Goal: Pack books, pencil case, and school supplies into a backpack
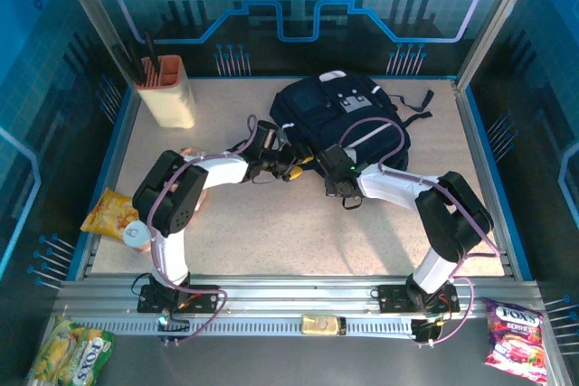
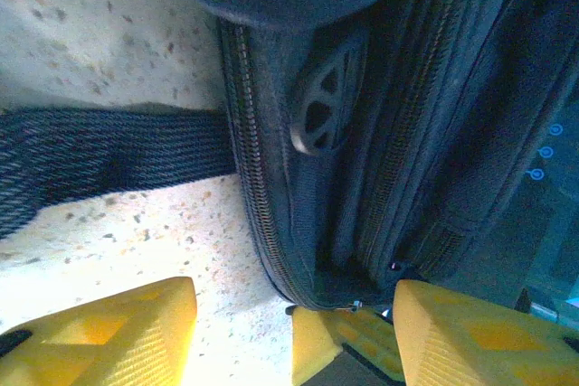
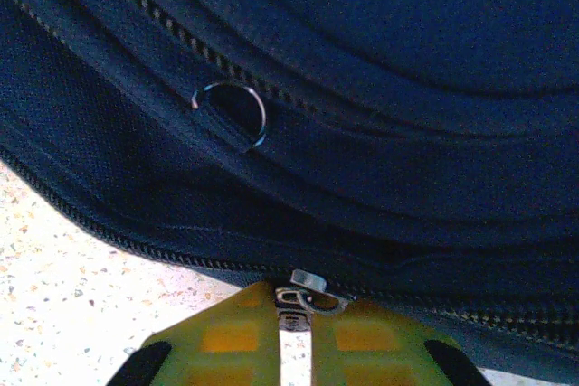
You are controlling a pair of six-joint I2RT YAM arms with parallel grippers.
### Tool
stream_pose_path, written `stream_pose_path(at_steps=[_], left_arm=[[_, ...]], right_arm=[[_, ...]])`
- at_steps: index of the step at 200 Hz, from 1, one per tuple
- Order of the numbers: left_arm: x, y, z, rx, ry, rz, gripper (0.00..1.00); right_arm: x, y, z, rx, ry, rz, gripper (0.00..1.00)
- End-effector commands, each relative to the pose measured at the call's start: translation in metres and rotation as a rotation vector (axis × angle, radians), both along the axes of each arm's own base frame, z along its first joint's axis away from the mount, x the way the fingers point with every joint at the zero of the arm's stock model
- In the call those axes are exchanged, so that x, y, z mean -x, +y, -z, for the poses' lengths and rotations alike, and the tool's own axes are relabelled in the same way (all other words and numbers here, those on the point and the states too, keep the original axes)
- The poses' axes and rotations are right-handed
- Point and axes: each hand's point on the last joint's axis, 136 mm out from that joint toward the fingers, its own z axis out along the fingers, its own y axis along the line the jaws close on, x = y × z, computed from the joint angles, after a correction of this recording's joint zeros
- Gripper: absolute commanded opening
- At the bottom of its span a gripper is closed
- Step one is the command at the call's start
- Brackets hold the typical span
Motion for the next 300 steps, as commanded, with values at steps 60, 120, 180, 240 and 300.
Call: stream_pose_path(at_steps=[60,120,180,240,300], left_arm=[[-0.017,-0.025,0.02,0.004,0.013,-0.036,0.49],[-0.038,-0.025,0.016,-0.055,-0.04,-0.04,0.14],[-0.049,-0.016,-0.009,-0.043,-0.097,-0.043,0.0],[-0.049,-0.024,-0.025,-0.009,-0.118,-0.004,0.0],[-0.048,-0.026,-0.03,0.003,-0.121,0.01,0.0]], right_arm=[[0.002,-0.004,-0.001,-0.046,-0.006,0.039,0.13],[0.019,-0.037,-0.014,0.036,0.003,0.125,0.15],[0.027,-0.049,-0.038,0.059,-0.02,0.136,0.2],[0.02,-0.018,-0.055,0.044,-0.054,0.017,0.32],[0.023,-0.021,-0.037,0.044,-0.013,0.109,0.33]])
